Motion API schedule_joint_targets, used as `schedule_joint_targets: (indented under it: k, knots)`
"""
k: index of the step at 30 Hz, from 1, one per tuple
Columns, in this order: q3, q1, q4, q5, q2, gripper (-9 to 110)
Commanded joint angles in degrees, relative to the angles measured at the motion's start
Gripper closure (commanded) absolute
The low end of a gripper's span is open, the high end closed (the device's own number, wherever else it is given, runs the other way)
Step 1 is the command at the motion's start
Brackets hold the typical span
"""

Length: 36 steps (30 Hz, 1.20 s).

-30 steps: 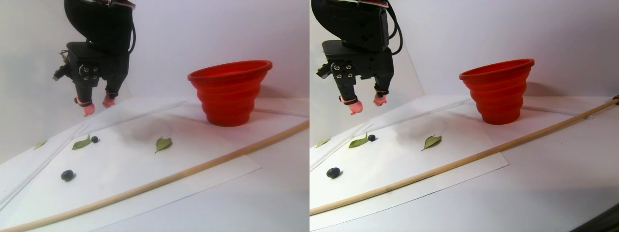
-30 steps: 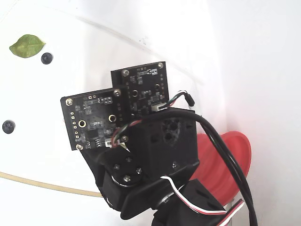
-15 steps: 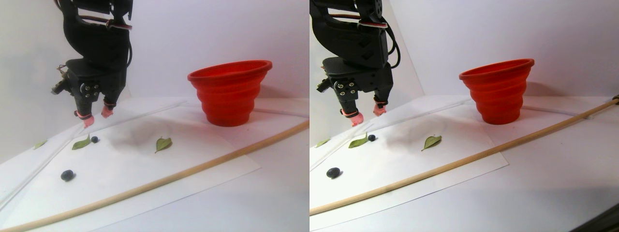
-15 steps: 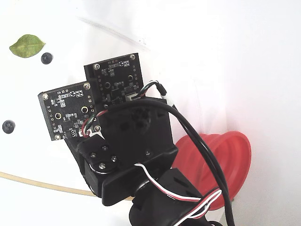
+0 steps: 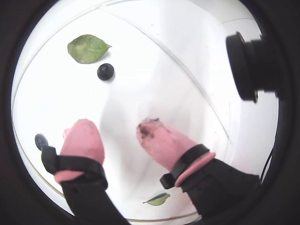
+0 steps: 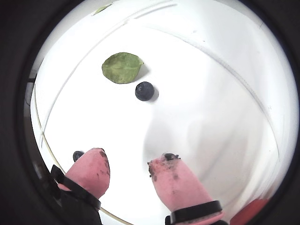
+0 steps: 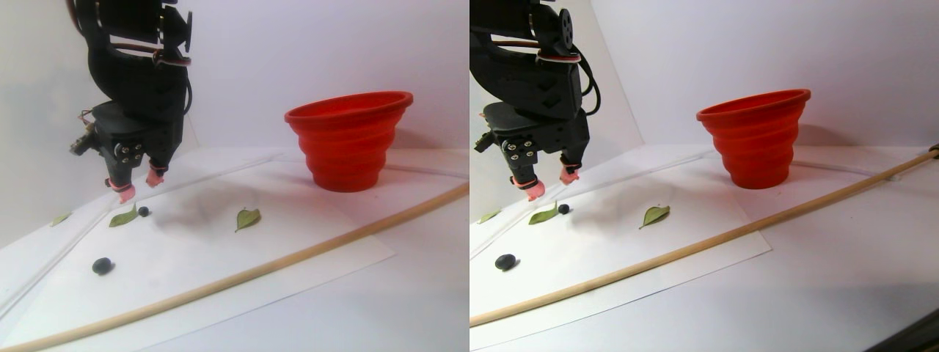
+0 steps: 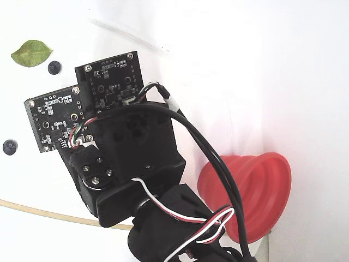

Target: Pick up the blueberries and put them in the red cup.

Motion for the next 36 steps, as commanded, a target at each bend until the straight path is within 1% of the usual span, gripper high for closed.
schedule_joint_targets:
  k: [1, 10, 36]
  knots:
    - [-3.87, -3.16, -1.67, -0.79, -0.35, 85]
    - [-7.82, -2.81, -4.57, -1.32, -6.06, 85]
    - [-20.04, -2.9, -6.94, -1.32, -17.49, 84]
